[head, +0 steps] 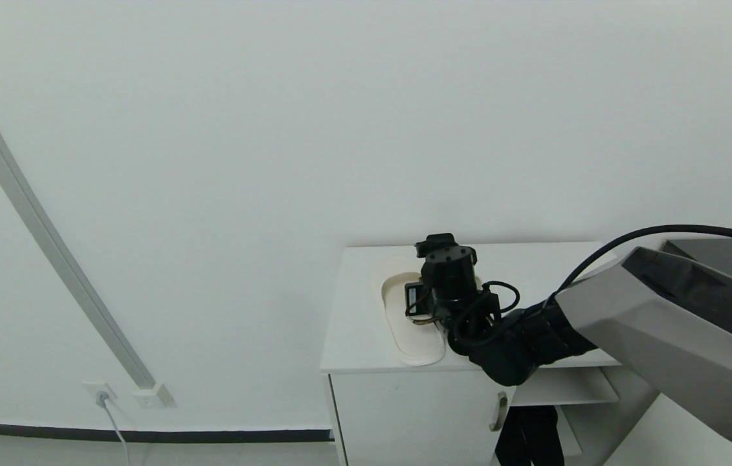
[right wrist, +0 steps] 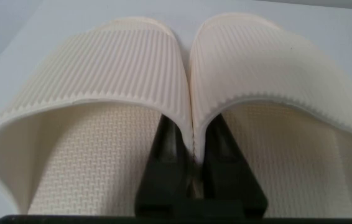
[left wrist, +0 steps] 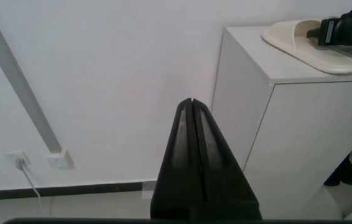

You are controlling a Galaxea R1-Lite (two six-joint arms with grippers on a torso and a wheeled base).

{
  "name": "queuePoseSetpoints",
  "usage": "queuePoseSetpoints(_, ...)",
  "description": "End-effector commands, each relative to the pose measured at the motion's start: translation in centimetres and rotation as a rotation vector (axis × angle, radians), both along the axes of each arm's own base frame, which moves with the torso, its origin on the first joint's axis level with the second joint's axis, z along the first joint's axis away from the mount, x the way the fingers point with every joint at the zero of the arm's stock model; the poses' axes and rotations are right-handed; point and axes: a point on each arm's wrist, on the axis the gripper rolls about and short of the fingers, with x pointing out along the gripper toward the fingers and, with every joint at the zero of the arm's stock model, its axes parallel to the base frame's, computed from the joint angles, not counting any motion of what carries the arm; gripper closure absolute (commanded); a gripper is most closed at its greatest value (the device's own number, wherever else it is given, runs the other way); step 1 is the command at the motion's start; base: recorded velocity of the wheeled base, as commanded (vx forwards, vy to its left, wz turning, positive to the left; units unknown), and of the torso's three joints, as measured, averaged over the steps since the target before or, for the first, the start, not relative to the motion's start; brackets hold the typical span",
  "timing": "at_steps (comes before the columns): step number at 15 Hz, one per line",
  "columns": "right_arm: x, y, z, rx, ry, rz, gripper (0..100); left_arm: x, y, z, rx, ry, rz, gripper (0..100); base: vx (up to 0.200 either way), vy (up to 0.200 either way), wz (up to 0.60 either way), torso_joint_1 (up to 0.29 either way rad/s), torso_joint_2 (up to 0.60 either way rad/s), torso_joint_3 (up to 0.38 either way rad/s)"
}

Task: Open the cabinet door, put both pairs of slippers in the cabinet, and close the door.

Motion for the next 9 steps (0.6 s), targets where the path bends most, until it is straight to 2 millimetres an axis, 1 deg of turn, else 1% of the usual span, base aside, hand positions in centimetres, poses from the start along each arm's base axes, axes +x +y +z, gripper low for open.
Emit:
queuePoseSetpoints(1, 0.0, -0.1, 0.0, 0.002, 0.000, -0.001, 100, 0.0, 0.0, 0.0, -0.001, 0.001, -0.001, 100, 0.000, 0.000, 0.00, 0.000, 0.00, 0.000)
queuePoseSetpoints(2, -0.2, -0.3, 0.8, 0.014, -0.013, -0.001, 100, 0.0, 0.0, 0.0, -0.001, 0.001, -0.001, 100, 0.000, 0.000, 0.00, 0.000, 0.00, 0.000)
queuePoseSetpoints(5, -2.8, -2.0, 4.4, 0.042, -0.031, 0.051, 100, 0.0, 0.0, 0.0, -0.001, 0.001, 0.000, 100, 0.000, 0.000, 0.00, 0.000, 0.00, 0.000)
queuePoseSetpoints(7, -5.9, -4.3, 7.1, 0.066, -0.045, 0.094, 100, 0.0, 0.0, 0.0, 0.003, 0.001, -0.001, 100, 0.000, 0.000, 0.00, 0.000, 0.00, 0.000)
queuePoseSetpoints(9, -10.0, -6.7, 8.8, 0.095, -0.048, 0.204, 100, 0.0, 0.0, 0.0, 0.002, 0.001, -0.001, 100, 0.000, 0.000, 0.00, 0.000, 0.00, 0.000)
